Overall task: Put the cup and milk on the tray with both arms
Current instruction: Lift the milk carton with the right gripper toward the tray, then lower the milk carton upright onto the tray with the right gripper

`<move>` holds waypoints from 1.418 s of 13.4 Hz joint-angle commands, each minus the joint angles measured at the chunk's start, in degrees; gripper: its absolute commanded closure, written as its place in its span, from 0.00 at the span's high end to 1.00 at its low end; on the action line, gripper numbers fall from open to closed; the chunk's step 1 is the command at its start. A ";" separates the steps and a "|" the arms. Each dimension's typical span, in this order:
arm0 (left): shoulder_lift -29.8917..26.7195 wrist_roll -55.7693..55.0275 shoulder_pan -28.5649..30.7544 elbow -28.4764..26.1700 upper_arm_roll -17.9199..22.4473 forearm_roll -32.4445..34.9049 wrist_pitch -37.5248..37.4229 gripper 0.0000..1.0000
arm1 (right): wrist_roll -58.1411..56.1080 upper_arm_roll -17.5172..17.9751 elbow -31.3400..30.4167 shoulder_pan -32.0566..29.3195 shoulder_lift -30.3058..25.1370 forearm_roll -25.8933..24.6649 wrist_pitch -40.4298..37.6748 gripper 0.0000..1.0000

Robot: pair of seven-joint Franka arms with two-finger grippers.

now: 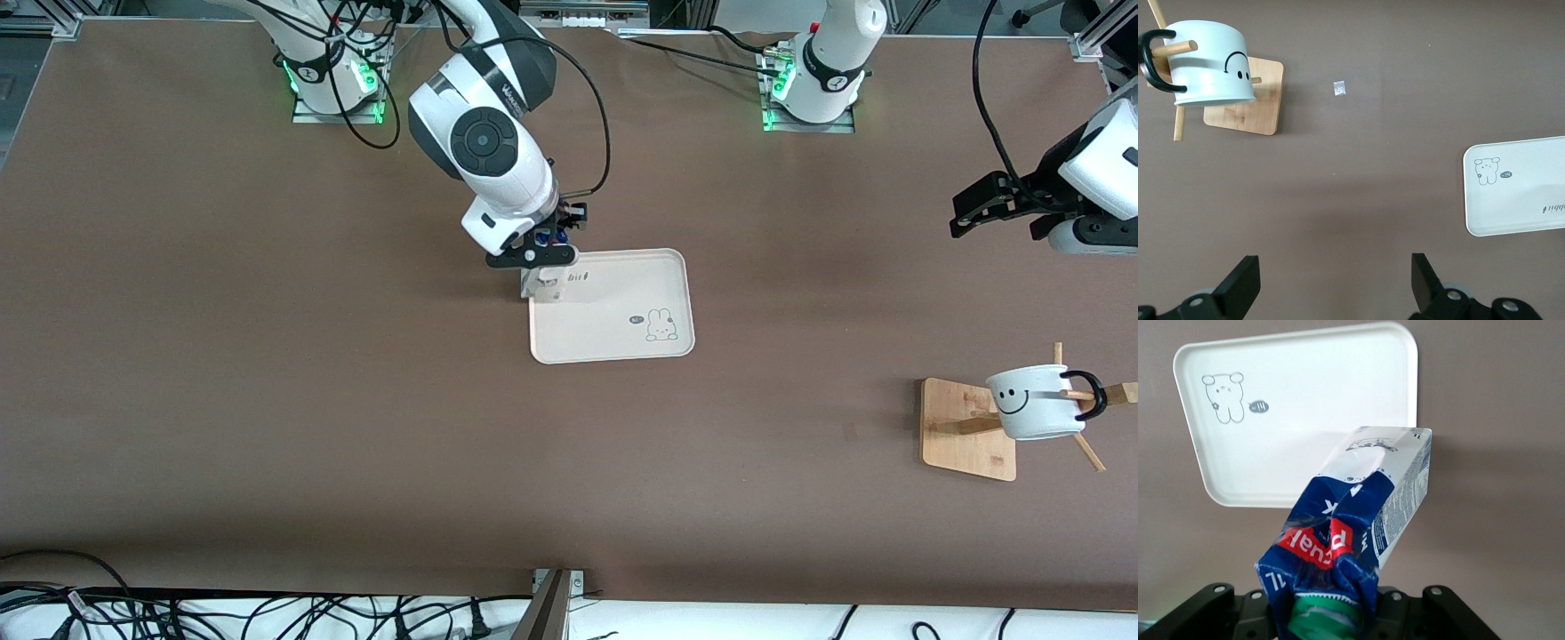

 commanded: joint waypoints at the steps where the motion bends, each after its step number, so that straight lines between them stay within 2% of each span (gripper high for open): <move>1: 0.82 0.15 0.30 1.96 -0.12 0.53 -1.20 1.00 | -4.02 -0.56 3.48 0.30 2.45 -1.64 -1.40 0.00; 3: 0.82 0.24 0.30 1.96 0.14 0.53 -1.12 1.00 | -5.35 -1.00 5.05 -0.14 3.85 -1.73 -0.87 0.00; 6: 0.82 0.24 0.38 1.96 0.32 0.53 -1.20 1.00 | -6.50 -1.70 12.08 -0.06 8.24 -1.12 -1.57 0.00; 9: 0.82 0.24 0.30 1.96 0.32 0.44 -1.20 1.00 | -6.32 -1.70 15.60 0.03 10.88 1.17 -3.76 0.00; 15: 0.82 0.24 0.38 1.96 0.40 0.44 -1.29 1.00 | -4.40 -1.53 15.70 0.56 12.11 1.43 -6.50 0.00; 18: 0.82 0.15 0.38 1.96 0.40 0.44 -1.47 1.00 | -0.88 -1.53 15.79 -0.05 12.55 10.72 -5.80 0.00; 19: 0.82 0.24 0.38 1.96 0.40 0.36 -1.47 1.00 | -0.35 -1.61 15.79 -0.06 12.64 11.53 -5.36 0.00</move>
